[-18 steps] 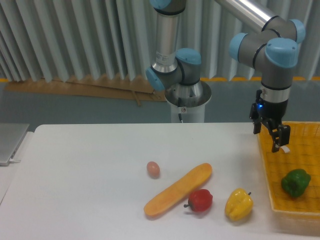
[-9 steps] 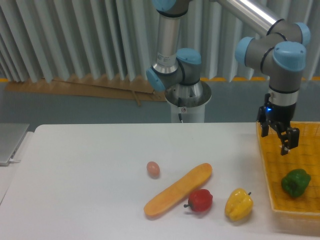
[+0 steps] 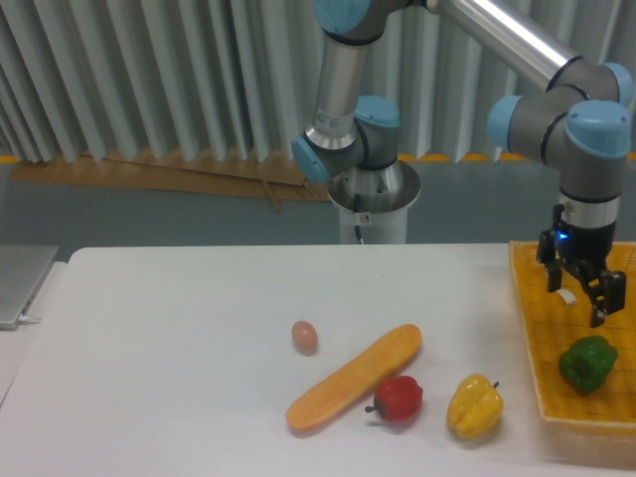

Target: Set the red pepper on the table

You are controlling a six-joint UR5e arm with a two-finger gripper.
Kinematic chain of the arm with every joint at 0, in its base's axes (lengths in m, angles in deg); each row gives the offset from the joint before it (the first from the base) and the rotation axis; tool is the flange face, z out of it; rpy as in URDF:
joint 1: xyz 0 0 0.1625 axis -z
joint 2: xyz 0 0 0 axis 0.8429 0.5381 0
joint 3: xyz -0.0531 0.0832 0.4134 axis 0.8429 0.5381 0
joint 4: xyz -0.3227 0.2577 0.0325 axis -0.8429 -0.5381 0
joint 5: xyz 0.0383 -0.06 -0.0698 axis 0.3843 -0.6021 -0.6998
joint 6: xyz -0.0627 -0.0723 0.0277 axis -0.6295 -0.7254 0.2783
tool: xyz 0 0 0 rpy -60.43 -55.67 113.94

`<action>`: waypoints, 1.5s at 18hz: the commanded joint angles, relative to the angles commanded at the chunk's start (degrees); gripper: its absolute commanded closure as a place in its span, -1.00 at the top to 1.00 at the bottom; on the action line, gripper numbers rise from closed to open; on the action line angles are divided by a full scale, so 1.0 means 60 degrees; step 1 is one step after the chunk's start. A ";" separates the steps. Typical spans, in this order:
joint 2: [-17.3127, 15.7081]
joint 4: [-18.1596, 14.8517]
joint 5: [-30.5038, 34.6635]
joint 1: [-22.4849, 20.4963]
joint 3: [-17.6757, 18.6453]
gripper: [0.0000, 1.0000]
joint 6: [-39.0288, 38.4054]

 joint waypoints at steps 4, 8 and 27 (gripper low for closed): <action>0.0220 0.0044 0.0044 0.0014 0.0058 1.00 -0.0015; 0.0322 -0.0014 0.0408 0.0000 0.0496 1.00 -0.0117; 0.0600 -0.0103 0.0132 -0.0147 0.0088 1.00 -0.0264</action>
